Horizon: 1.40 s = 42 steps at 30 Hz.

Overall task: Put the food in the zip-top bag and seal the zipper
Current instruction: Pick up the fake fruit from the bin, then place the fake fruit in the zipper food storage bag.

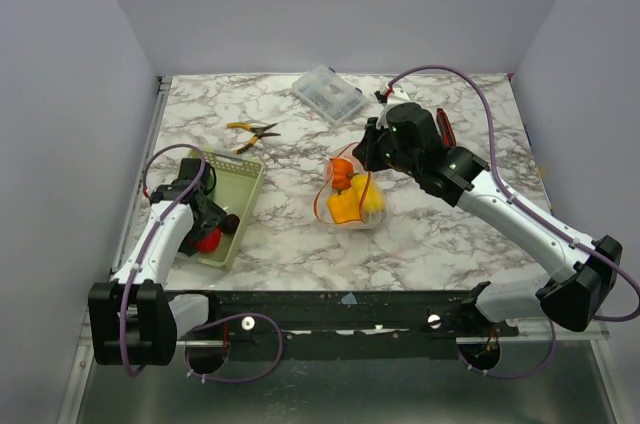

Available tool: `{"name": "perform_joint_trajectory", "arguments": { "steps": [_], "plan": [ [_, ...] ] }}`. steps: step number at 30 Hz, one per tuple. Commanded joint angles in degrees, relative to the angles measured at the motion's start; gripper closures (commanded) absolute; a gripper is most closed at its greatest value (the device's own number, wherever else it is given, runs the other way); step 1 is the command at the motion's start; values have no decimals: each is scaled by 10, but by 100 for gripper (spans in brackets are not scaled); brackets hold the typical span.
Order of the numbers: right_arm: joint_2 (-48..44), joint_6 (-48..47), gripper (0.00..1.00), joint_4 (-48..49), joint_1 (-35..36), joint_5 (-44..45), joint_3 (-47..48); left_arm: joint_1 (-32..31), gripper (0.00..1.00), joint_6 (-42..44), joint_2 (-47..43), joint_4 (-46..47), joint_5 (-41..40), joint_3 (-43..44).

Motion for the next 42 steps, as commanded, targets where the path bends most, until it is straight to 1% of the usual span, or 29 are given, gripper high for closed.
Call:
{"name": "perform_joint_trajectory", "arguments": {
  "steps": [1,2,4,7,9,11,13,15,17,20,22,24,26,27,29,31,35,40,42],
  "plan": [
    [0,2,100,22,-1,-6,-4,3,63,14,-49,-16,-4,22],
    [-1,3,100,23,-1,-6,-4,3,66,17,-59,-20,1,28],
    [0,4,100,24,-1,-7,-4,3,74,26,-83,-26,15,40],
    [0,4,100,25,-1,-9,-4,3,92,52,-121,-20,47,55],
    [0,5,100,26,-1,-10,-4,3,100,83,-144,-1,88,64],
    [1,7,100,29,0,-11,-6,3,100,108,-168,21,139,69],
    [1,8,100,30,-1,-14,-6,3,100,140,-198,71,214,62],
    [2,9,100,30,-1,-17,-6,2,100,170,-234,138,307,43],
    [2,9,100,31,0,-18,-5,2,100,187,-262,227,439,16],
    [1,8,100,31,-1,-16,-6,-11,100,155,-275,364,578,-20],
    [1,9,100,32,0,-17,-6,-46,100,137,-271,451,626,-33],
    [2,9,100,31,0,-17,-6,-109,100,144,-268,507,629,-33],
    [3,9,100,32,0,-17,-6,-186,100,167,-265,537,616,-25],
    [3,11,100,33,-1,-18,-6,-213,100,183,-263,549,609,-23],
    [2,13,100,34,0,-22,-5,-267,100,218,-253,549,577,-12],
    [0,14,100,35,0,-26,-4,-306,100,251,-231,510,532,9],
    [-7,17,100,38,0,-27,-6,-342,100,277,-164,436,462,53],
    [-9,21,100,39,-1,-31,-7,-353,100,281,-80,412,452,96],
    [-10,22,100,39,-1,-32,-7,-359,100,284,-53,392,434,117]
  ]
}}
